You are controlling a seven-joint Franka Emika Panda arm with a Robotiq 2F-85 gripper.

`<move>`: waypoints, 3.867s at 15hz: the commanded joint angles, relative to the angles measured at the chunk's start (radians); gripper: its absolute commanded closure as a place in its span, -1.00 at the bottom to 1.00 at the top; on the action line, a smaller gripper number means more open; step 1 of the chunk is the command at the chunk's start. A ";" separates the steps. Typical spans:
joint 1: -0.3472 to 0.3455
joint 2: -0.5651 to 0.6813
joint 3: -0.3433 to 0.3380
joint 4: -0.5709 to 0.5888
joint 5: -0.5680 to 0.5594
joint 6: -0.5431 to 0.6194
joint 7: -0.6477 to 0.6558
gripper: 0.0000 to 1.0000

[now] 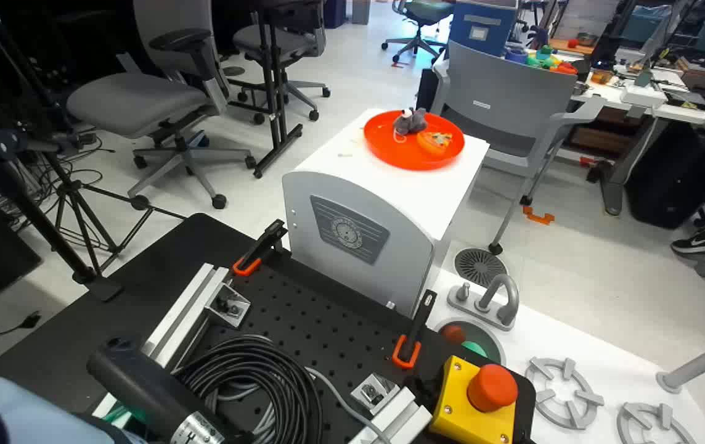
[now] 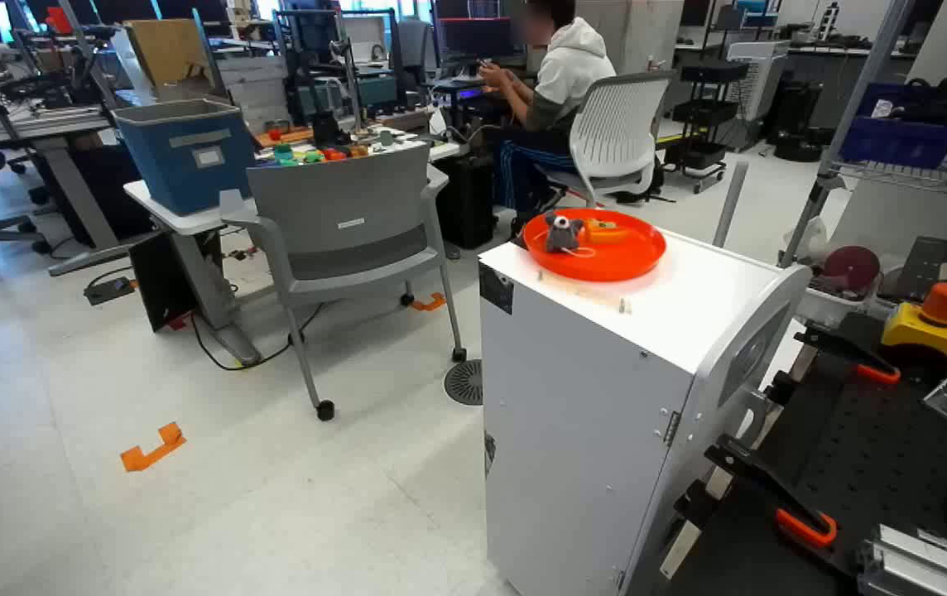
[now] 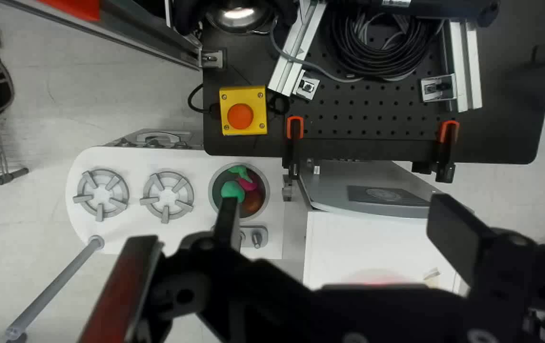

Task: Pick up the rat plush toy from the plate and put it on the counter

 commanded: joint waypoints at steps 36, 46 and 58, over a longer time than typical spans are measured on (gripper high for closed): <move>0.013 -0.135 0.045 -0.030 0.001 0.006 0.121 -1.00; 0.014 0.236 0.064 0.240 0.044 -0.124 0.207 -1.00; -0.008 0.384 0.144 0.243 0.049 0.303 0.464 -1.00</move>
